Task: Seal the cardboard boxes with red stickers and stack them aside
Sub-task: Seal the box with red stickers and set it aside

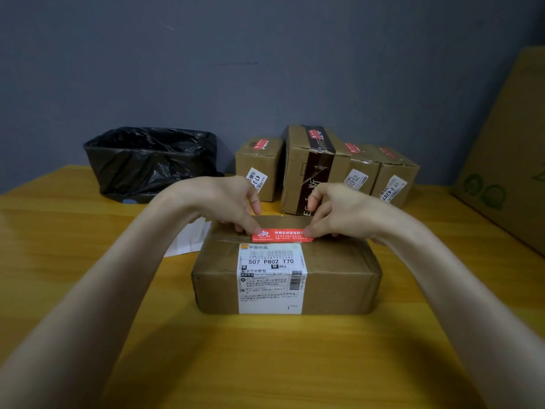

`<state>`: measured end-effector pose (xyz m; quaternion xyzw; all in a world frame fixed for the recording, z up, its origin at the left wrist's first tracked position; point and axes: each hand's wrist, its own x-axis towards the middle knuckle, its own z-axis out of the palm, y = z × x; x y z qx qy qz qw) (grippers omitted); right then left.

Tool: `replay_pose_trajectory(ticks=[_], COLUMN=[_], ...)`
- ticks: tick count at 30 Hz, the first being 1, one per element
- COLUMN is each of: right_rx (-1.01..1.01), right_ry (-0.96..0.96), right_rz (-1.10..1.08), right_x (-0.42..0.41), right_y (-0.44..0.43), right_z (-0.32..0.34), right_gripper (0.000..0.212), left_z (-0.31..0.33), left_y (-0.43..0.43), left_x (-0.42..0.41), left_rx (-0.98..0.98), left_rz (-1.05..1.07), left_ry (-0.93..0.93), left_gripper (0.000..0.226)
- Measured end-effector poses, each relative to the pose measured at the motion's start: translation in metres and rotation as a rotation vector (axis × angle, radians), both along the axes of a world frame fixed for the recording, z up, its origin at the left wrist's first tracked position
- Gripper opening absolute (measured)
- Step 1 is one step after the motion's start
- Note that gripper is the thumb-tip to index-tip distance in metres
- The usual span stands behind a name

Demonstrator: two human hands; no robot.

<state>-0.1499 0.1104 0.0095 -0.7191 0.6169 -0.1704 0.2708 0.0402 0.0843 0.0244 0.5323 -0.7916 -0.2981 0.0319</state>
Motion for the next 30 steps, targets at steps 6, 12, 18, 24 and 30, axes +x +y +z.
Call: replay_pose_trajectory(ticks=[6,12,18,24,30], right_rx=[-0.014,-0.026,-0.017,-0.006,-0.185], right_ry=[0.029,0.084,0.089,0.067,0.000], right_rz=[-0.003,0.002,0.017,0.041,-0.027], right_x=[0.002,0.002,-0.001,-0.002,0.004], right_y=[-0.002,-0.003,-0.002,-0.003,-0.003], right_z=[-0.001,-0.002,-0.001,-0.002,-0.010], right_gripper=[0.032,0.033,0.029,0.028,0.032], left_z=[-0.001,-0.003,-0.005,-0.005,-0.012], left_y=[0.000,-0.002,-0.003,-0.003,-0.009], left_x=[-0.003,-0.004,-0.005,-0.003,-0.006], left_rx=[-0.025,-0.062,-0.109,-0.212,-0.231], left_rz=[-0.017,-0.033,-0.050,-0.034,-0.024], left_ry=[-0.037,-0.078,-0.122,-0.257,-0.141], left_gripper=[0.023,0.021,0.019,0.025,0.033])
